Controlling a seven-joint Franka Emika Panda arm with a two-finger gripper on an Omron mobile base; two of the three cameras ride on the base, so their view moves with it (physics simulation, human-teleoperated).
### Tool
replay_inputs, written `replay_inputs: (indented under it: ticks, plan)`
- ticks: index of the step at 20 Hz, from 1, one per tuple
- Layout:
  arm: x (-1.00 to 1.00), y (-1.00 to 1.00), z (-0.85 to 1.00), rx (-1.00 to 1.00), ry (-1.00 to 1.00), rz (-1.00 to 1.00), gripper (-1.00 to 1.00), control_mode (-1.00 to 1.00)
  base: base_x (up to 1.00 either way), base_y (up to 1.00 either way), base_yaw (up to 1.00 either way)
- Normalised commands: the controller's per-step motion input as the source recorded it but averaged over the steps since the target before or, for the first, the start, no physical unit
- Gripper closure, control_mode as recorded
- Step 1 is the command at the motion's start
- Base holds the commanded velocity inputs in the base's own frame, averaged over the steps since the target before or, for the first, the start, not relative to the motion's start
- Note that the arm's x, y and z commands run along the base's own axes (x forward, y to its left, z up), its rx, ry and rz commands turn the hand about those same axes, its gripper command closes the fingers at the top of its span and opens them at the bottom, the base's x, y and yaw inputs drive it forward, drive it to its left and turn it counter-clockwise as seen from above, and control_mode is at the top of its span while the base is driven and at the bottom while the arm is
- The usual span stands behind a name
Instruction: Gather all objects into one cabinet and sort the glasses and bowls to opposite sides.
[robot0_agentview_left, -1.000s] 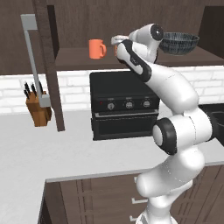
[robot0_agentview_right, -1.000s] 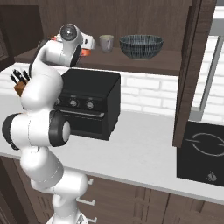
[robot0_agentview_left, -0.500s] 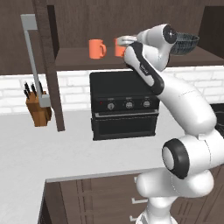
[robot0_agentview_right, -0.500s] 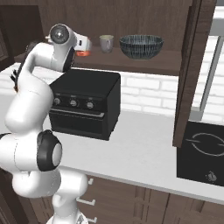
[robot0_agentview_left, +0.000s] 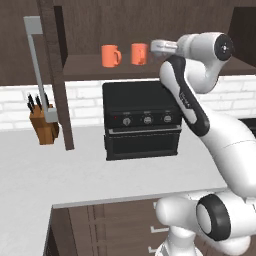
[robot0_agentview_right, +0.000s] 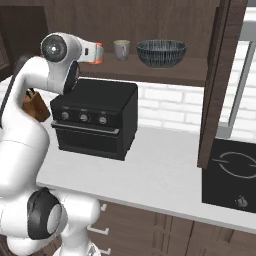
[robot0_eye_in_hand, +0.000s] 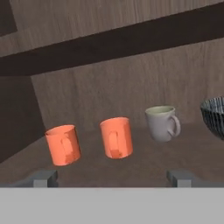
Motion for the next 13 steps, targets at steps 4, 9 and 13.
replay_inputs:
  ticks: [4,9,13]
  plan:
    - [-0.51,-0.03,0.0,-0.01,-0.19,-0.49,-1.0,-1.0,0.0,0.0,0.0]
    - [-0.56,0.02,0.0,0.01,-0.13,-0.33,-1.0,-1.0,0.0,0.0,0.0]
    - [-0.03,0.19,0.02,0.0,0.02,0.17,-1.0,-1.0,0.0,0.0,0.0]
